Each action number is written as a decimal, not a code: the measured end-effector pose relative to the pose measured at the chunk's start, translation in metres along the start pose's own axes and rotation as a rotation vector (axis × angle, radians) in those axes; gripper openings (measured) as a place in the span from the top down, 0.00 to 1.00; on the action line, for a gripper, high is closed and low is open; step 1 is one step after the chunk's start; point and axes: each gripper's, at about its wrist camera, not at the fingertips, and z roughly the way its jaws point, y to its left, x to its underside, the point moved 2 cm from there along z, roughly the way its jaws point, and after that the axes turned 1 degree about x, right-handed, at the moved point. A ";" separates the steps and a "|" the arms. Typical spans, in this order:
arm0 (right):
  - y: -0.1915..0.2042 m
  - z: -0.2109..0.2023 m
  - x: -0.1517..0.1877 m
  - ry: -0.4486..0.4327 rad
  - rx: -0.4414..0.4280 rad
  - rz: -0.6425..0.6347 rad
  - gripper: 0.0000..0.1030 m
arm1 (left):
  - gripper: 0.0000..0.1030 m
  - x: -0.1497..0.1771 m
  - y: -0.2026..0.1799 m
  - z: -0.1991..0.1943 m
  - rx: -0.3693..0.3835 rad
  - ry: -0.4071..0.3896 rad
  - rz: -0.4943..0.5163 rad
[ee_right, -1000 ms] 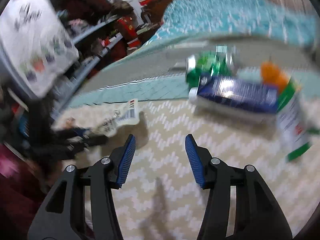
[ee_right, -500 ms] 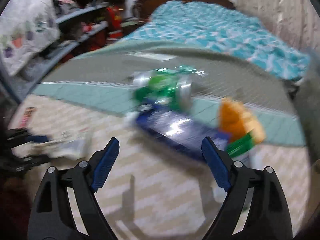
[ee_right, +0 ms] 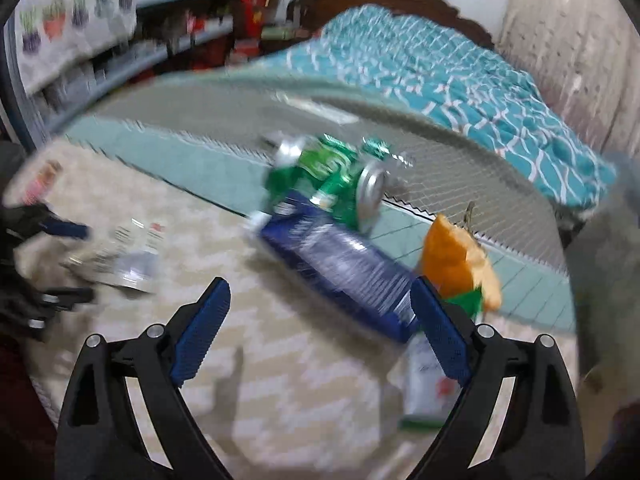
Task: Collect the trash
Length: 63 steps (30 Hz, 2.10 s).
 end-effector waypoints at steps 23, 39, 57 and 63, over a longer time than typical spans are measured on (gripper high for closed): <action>0.013 0.034 -0.019 0.200 0.120 -0.295 0.17 | 0.43 -0.003 0.004 0.001 -0.058 -0.042 0.027; 0.065 -0.042 0.038 0.077 -0.111 0.027 0.26 | 0.34 -0.001 0.021 -0.006 0.040 -0.046 -0.048; 0.040 -0.057 0.072 -0.226 -0.289 0.542 0.48 | 0.54 -0.015 0.014 -0.025 0.184 -0.077 -0.095; 0.013 -0.090 0.114 -0.298 -0.312 0.716 0.48 | 0.54 -0.048 -0.036 -0.027 0.354 -0.072 -0.016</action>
